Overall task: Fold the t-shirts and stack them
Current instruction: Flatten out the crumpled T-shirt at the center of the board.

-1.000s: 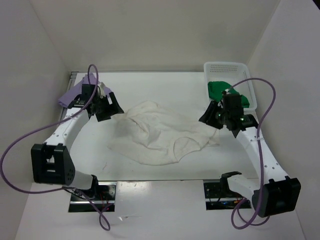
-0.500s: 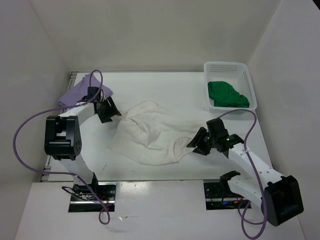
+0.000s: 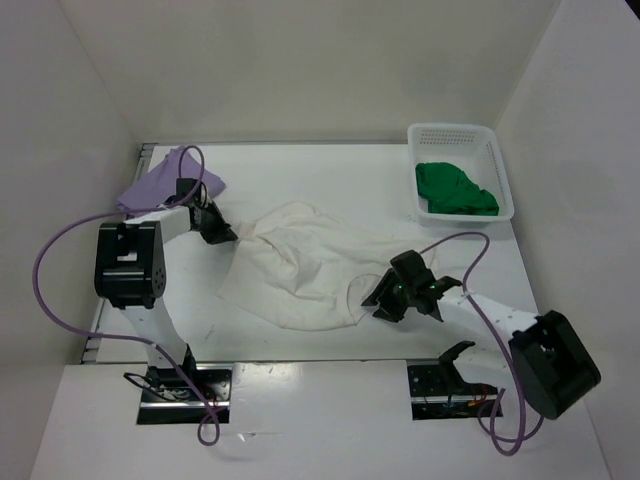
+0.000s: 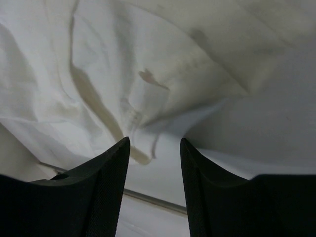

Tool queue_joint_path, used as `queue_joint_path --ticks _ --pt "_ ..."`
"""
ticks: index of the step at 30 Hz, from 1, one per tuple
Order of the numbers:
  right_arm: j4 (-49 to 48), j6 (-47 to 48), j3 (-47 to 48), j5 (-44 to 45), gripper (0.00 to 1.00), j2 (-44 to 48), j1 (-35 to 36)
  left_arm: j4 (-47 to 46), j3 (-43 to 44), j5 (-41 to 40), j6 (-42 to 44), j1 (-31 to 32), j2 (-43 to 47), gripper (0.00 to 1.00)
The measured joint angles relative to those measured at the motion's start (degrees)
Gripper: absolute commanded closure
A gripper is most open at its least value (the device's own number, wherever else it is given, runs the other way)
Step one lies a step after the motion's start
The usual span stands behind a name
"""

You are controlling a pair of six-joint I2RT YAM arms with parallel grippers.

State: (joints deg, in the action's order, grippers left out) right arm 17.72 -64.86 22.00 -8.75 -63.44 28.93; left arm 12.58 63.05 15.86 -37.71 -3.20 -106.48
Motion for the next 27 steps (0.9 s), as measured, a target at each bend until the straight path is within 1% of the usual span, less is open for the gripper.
queue_joint_path --ticks 1,2,4,5,6,8,9,13,14,17,19,22,23,24,26,27 --pt "-1.4 -0.28 1.03 0.28 0.52 -1.99 0.66 0.13 0.0 -0.11 -0.09 0.0 0.11 0.9" --pt "-2.84 -0.44 2.23 0.61 0.57 -4.35 1.33 0.42 0.07 -0.15 -0.09 0.0 0.46 0.94" --pt "-5.57 0.04 4.81 1.95 0.67 -9.46 2.21 1.66 0.59 -0.15 -0.02 -0.24 1.68 0.97" --pt "-6.62 0.24 6.25 2.21 0.73 -11.91 2.43 2.36 1.25 0.04 0.0 -0.48 2.51 0.97" --pt "-7.67 0.55 7.89 2.49 0.83 -14.49 2.62 2.64 2.01 0.68 -0.04 -1.05 3.43 0.98" --pt "-9.16 1.62 11.67 3.17 0.89 -19.76 2.75 2.71 3.43 1.9 -0.15 -3.08 5.68 1.0" --pt "-10.05 2.1 13.62 3.61 0.94 -22.05 2.75 2.69 3.85 2.21 -0.2 -4.37 6.97 1.0" --pt "-10.99 6.12 22.18 5.62 1.0 -30.23 2.19 3.04 4.2 2.34 -0.22 -9.9 13.16 1.0" --pt "-11.26 7.34 24.0 5.55 1.0 -31.91 1.68 3.21 4.2 2.03 -0.17 -10.78 14.49 1.0" --pt "-10.64 11.3 28.46 6.08 1.0 -35.12 -1.09 4.15 4.22 1.38 -0.07 -11.67 17.55 1.0" --pt "-8.57 14.75 33.33 7.8 1.0 -37.73 -3.48 4.96 4.22 0.81 0.02 -11.78 18.67 1.0" --pt "-6.01 18.86 43.04 8.98 0.93 -42.53 -6.62 6.23 4.22 -0.13 0.04 -11.78 19.58 1.0" --pt "-5.05 20.15 47.3 9.16 0.87 -44.39 -7.69 6.56 4.22 -0.46 0.04 -11.78 19.74 1.0" --pt "-4.15 21.22 51.39 9.35 0.81 -46.03 -8.66 6.82 4.22 -0.68 0.02 -11.78 19.87 1.0" --pt "-2.14 23.15 58.75 9.6 0.62 -48.26 -9.81 7.32 4.22 -0.96 0.02 -11.78 20.02 1.0" --pt "-1.53 24.11 61.77 9.6 0.5 -48.7 -10.34 7.5 4.2 -1.05 0.02 -11.78 20.13 1.0"
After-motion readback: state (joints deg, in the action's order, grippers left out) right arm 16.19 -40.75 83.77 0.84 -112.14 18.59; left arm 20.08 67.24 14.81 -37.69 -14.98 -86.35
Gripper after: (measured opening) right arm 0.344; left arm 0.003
